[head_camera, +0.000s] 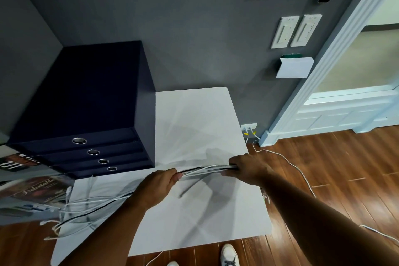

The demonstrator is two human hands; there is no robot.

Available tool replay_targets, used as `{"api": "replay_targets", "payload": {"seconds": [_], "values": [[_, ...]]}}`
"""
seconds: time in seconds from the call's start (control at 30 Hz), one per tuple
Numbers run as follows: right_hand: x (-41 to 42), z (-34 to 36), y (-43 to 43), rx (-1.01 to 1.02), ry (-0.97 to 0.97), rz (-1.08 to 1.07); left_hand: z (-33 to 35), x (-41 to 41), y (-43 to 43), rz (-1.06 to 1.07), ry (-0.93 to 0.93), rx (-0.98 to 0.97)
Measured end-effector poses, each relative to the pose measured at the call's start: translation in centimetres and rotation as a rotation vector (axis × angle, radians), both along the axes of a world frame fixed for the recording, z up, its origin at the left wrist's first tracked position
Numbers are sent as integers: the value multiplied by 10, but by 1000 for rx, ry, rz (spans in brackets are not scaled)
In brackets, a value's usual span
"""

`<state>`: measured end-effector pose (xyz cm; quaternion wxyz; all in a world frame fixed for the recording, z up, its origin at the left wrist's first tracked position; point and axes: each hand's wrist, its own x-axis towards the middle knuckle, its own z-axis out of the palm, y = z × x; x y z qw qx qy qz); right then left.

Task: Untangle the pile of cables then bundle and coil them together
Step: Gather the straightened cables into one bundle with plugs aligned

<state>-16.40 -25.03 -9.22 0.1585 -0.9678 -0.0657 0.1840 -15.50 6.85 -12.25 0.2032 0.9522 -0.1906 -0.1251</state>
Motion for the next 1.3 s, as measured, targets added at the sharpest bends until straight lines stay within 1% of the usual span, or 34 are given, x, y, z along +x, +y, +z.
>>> {"api": "replay_targets", "payload": {"seconds": [0.07, 0.13, 0.2, 0.3, 0.33, 0.37, 0.43, 0.5, 0.6, 0.67, 0.77, 0.83, 0.9, 0.97, 1.13, 1.23, 1.3], "values": [[-2, 7, -1, -46, -27, 4, -3, 2, 6, 11, -4, -22], [-6, 9, 0, -48, -18, 8, -7, 2, 10, 21, 37, -28], [-8, 3, 4, 9, 16, -21, -13, 2, 14, 45, 145, -51], [-8, -10, 6, 106, 58, -84, -14, 10, 15, 52, 384, -93], [-7, -11, 6, 107, 57, -84, -10, 14, 14, 39, 461, -78], [-7, -10, 6, 106, 51, -80, -4, 21, 13, 14, 497, -24], [-6, -6, 5, 102, 30, -68, 7, 38, 6, -88, 456, 115], [-5, -3, 7, 107, 20, -58, 19, 51, -10, -180, 385, 167], [-1, 1, 9, 124, -2, -57, 42, 56, -55, -235, 343, 46], [3, 5, 10, 144, -30, -43, 56, 47, -91, -244, 347, -50], [5, 10, 7, 159, -76, -21, 54, 34, -124, -241, 297, -77], [1, 13, 2, 124, -90, -12, 47, 28, -126, -241, 201, -75], [-1, 15, -6, 32, -117, -24, 42, 27, -121, -236, 140, -107], [-1, 16, -16, 6, -111, -72, 37, 28, -114, -217, 124, -143], [9, 10, -34, 97, -83, -185, 32, 34, -102, -191, 66, -151], [13, 6, -43, 72, -91, -210, 33, 37, -98, -172, 58, -150], [13, 3, -51, 14, -95, -241, 35, 42, -93, -151, 69, -143]]}}
